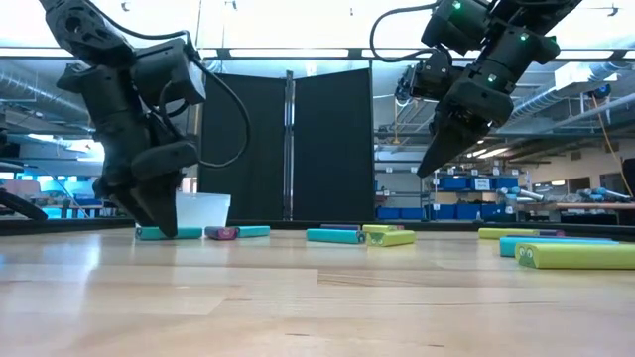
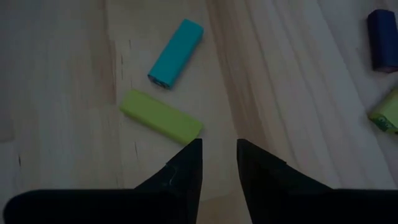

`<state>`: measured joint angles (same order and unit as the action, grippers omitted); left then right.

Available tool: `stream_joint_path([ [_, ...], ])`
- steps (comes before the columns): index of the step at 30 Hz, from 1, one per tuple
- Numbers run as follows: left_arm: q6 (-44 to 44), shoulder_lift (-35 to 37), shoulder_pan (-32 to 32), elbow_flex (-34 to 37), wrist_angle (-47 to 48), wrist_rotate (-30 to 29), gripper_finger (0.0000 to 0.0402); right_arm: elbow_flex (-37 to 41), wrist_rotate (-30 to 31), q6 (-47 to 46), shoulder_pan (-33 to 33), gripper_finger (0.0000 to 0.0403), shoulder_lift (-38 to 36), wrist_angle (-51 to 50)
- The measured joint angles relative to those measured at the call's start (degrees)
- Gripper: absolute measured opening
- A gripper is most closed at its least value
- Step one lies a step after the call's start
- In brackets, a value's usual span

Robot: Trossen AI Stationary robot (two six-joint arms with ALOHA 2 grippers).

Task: Sort blocks
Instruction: Put the blue block into the yellow bin

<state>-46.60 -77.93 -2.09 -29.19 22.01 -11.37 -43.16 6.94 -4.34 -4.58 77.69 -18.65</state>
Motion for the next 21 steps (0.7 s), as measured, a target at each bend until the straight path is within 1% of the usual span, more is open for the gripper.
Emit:
stream_joint_path([
  [6,8.02,0.09,0.41,0.02,1.14,-0.22,0.0106,0.0,0.01,0.0,0.0,0.011,0.0,0.01],
  [11,10.1,2.82,0.92,-0.02,3.22,0.56,0.0104,0.0,0.0,0.57,0.0,0.011,0.0,0.22],
  [14,10.94,5.21,0.94,-1.33,9.52,1.91,0.0104,0.0,0.01,1.4,0.0,0.011,0.0,1.61],
  [16,12.06,6.98,0.97,-2.97,11.04,1.96,0.0104,0.0,-0.02,1.51,0.02,0.0109,0.0,3.29],
  [19,13.47,9.76,0.9,-3.92,9.78,2.68,0.0104,0.02,-0.73,1.38,0.38,0.0109,0.0,6.86],
  [21,13.99,10.51,0.61,-3.9,4.23,5.85,0.0104,0.04,-0.8,1.49,1.08,0.0109,0.0,10.1],
])
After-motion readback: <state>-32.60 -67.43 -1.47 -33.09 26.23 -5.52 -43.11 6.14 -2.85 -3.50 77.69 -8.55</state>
